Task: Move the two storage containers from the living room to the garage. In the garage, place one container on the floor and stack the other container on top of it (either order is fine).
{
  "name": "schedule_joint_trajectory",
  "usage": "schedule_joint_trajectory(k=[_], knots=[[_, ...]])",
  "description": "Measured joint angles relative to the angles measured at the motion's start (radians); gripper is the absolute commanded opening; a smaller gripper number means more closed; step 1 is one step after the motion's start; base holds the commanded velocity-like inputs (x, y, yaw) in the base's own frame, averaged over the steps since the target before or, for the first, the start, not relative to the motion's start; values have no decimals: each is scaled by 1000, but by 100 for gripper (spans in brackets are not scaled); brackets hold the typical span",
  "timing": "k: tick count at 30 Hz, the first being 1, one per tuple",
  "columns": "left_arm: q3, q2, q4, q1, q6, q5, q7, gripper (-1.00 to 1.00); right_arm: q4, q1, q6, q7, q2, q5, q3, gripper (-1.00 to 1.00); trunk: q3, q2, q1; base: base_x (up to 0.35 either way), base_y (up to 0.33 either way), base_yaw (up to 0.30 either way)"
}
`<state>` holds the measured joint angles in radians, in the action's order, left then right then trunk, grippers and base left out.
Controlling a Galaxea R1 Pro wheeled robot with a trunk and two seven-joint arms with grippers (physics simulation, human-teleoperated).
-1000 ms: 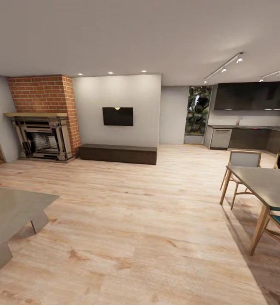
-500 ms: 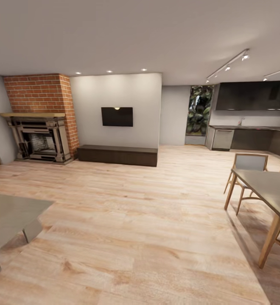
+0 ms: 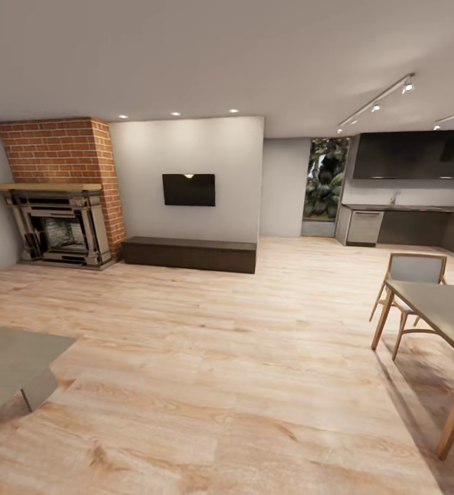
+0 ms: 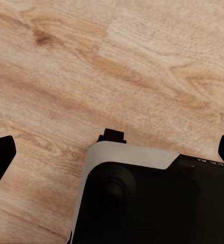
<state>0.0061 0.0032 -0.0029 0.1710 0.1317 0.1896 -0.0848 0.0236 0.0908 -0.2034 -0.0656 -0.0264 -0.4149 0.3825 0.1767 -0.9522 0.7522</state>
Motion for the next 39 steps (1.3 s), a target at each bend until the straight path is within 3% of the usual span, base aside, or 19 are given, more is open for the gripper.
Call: schedule_joint_trajectory(k=[39], knots=[[0,1,-1,0,0,3,0,100,3,0,2,3,0,2,3,100,0,0,0,322,0,18]])
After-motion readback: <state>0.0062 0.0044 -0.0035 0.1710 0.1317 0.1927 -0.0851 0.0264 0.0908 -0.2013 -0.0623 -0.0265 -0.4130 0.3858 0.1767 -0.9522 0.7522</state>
